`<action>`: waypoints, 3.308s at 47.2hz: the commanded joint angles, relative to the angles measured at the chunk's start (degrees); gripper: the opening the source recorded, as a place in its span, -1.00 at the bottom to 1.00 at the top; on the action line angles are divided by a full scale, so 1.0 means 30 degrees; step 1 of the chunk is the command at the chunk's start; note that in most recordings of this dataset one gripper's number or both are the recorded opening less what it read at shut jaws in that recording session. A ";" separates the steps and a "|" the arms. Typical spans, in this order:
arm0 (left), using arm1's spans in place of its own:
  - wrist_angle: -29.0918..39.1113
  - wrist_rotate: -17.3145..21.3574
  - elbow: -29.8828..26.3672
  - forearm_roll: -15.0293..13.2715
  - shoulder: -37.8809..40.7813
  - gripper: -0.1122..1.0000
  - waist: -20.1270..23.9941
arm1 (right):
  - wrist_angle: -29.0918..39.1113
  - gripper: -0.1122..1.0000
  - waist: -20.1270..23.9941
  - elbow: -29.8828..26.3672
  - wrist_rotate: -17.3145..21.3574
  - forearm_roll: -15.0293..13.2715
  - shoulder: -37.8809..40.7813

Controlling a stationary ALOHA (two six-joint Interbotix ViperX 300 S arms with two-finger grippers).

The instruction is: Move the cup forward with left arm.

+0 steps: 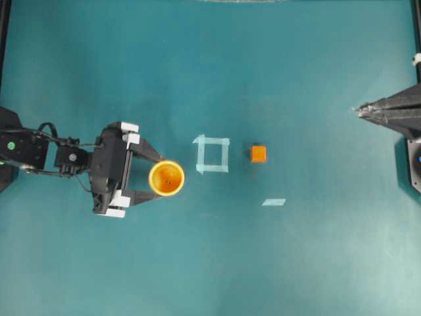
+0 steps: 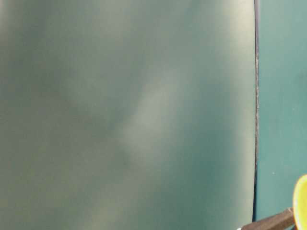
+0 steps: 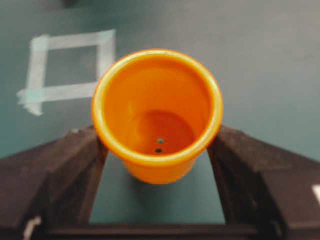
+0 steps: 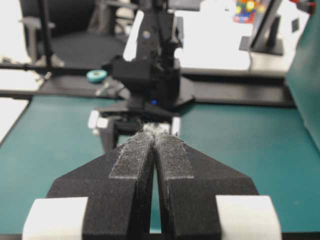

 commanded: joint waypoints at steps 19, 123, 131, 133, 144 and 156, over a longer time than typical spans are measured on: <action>0.1729 -0.1055 -0.0762 0.0000 -0.0967 0.39 -0.4219 | 0.0117 -0.80 0.0000 -0.0615 0.0029 -0.0029 0.0088; 0.3105 -0.0996 -0.3223 -0.0029 -0.0117 0.39 -0.8936 | 0.0498 -0.80 0.0000 -0.0674 0.0205 -0.0029 0.0029; 0.3105 -0.0967 -0.3223 -0.0029 -0.0117 0.39 -0.8936 | 0.0498 -0.80 0.0000 -0.0645 0.0176 -0.0029 0.0029; 0.3105 -0.0996 -0.3223 -0.0029 -0.0117 0.39 -0.8936 | 0.0498 -0.80 -0.0029 -0.0674 0.0205 -0.0029 0.0029; 0.3105 -0.0967 -0.3252 -0.0029 -0.0117 0.39 -0.8936 | 0.0498 -0.80 -0.0029 -0.0674 0.0205 -0.0029 0.0029; 0.3076 -0.0967 -0.3252 -0.0029 -0.0117 0.39 -0.8936 | 0.0498 -0.80 0.0000 -0.0674 0.0205 -0.0029 0.0029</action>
